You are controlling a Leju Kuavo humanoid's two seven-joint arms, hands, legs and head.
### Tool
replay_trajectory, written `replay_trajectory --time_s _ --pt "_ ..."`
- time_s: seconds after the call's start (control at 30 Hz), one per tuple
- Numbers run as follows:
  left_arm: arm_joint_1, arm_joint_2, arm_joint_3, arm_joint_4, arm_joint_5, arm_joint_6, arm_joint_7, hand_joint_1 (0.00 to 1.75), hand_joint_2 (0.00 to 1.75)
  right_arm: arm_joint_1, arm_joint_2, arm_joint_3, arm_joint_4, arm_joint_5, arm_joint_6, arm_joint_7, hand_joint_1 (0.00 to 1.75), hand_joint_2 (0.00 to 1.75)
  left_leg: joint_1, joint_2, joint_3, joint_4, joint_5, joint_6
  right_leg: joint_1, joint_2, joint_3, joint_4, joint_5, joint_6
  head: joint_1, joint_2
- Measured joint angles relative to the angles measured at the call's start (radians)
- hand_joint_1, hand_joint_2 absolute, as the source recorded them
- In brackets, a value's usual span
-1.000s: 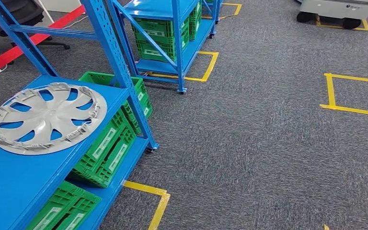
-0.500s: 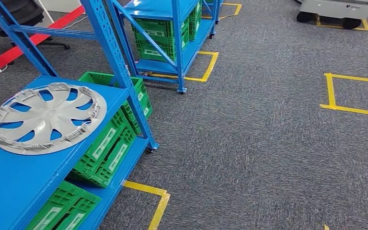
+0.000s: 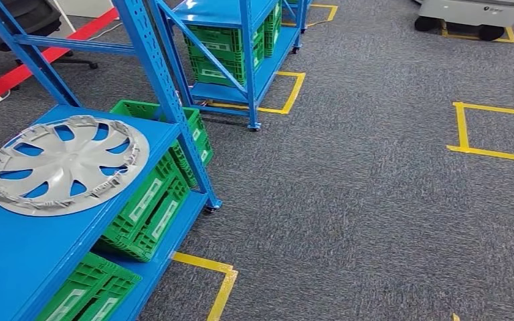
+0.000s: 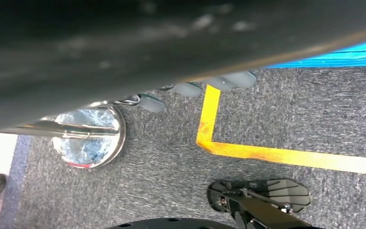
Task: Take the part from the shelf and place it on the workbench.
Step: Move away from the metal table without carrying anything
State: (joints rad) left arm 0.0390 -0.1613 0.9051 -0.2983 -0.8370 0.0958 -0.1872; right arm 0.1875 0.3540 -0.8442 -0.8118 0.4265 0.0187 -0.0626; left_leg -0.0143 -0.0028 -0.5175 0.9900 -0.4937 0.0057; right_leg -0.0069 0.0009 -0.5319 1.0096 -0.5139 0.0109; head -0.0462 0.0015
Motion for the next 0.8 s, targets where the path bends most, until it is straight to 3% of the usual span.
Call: replay_trajectory --time_s 0.47,0.6,0.67,0.73,0.77,0.8 --pt "0.000 0.000 0.006 0.000 -0.014 -0.001 0.000 0.00 0.00 0.000 0.000 0.000 0.000 -0.001 0.006 -0.002 0.00 0.00 -0.001 0.000 0.000 0.002 -0.001 0.001 -0.002 0.000 0.001 -0.002 0.002 0.002 0.000 0.000" --pt "-0.001 -0.002 0.011 -0.004 -0.016 -0.001 0.000 0.00 0.00 -0.001 0.001 0.000 0.001 -0.002 0.008 -0.007 0.00 0.00 0.000 0.002 0.017 -0.035 0.018 0.028 -0.005 -0.001 0.003 -0.013 0.004 0.019 -0.001 0.000" --pt "-0.002 -0.005 0.011 -0.005 -0.016 -0.002 0.000 0.00 0.00 -0.001 0.000 0.000 0.002 -0.002 0.009 -0.009 0.00 0.00 0.008 0.006 0.031 -0.065 0.034 0.034 -0.005 0.000 -0.030 0.052 -0.037 0.025 0.001 0.000" --pt "-0.001 -0.007 0.011 -0.007 -0.016 -0.003 0.000 0.00 0.00 -0.002 -0.001 0.000 0.002 -0.002 0.009 -0.009 0.00 0.00 0.009 0.010 0.032 -0.068 0.035 0.034 -0.011 0.000 -0.094 0.184 -0.095 0.035 0.001 0.000" --pt "-0.001 -0.008 0.012 -0.007 -0.016 -0.004 0.000 0.00 0.00 -0.002 -0.001 0.000 0.003 -0.002 0.009 -0.009 0.00 0.00 0.010 0.012 0.032 -0.067 0.033 0.032 -0.015 0.000 -0.120 0.233 -0.108 0.042 0.001 0.000" --pt "-0.001 -0.008 0.012 -0.007 -0.016 -0.004 0.000 0.00 0.00 -0.002 -0.002 0.000 0.004 -0.002 0.009 -0.009 0.00 0.00 0.013 0.014 0.032 -0.065 0.031 0.027 -0.021 -0.001 -0.129 0.248 -0.101 0.048 0.000 0.000"
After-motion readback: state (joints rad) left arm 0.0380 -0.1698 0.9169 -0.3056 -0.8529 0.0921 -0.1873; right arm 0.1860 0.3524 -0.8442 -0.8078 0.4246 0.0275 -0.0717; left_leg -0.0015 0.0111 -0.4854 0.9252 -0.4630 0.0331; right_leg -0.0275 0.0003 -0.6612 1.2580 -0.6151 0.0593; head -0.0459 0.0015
